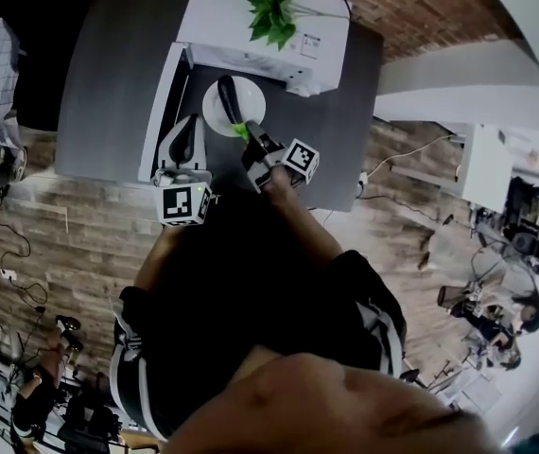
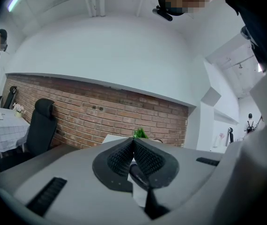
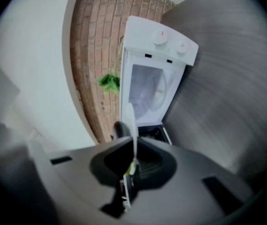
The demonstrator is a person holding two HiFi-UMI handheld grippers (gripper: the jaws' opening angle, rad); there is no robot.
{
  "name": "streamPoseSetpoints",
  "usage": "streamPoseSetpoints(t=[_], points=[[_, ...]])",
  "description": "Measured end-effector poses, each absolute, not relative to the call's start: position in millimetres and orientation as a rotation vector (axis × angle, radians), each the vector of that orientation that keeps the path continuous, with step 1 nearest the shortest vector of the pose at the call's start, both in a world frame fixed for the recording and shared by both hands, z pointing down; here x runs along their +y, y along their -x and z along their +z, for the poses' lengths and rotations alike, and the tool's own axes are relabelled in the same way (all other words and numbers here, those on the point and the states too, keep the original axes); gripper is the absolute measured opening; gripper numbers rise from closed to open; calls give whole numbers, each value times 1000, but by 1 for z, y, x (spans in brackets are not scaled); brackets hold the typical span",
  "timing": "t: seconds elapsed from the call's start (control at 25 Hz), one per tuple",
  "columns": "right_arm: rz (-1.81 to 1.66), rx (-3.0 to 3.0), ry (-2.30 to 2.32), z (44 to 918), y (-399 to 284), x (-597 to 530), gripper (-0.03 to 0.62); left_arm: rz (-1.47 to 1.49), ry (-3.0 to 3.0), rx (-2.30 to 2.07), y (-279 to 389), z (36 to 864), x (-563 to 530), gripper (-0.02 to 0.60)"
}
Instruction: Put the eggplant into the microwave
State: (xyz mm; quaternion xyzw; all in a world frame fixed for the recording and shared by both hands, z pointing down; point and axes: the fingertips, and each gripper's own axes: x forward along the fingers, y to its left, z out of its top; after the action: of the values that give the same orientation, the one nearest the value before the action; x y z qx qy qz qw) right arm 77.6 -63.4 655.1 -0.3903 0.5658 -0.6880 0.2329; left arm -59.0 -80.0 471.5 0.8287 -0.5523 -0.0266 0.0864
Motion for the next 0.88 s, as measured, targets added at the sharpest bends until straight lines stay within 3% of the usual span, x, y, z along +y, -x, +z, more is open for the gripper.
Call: streamPoseSetpoints(t=[0.88], points=[[-1926, 1552, 1085, 714, -85, -120, 38, -74, -2438, -1715, 50, 469, -96, 35]])
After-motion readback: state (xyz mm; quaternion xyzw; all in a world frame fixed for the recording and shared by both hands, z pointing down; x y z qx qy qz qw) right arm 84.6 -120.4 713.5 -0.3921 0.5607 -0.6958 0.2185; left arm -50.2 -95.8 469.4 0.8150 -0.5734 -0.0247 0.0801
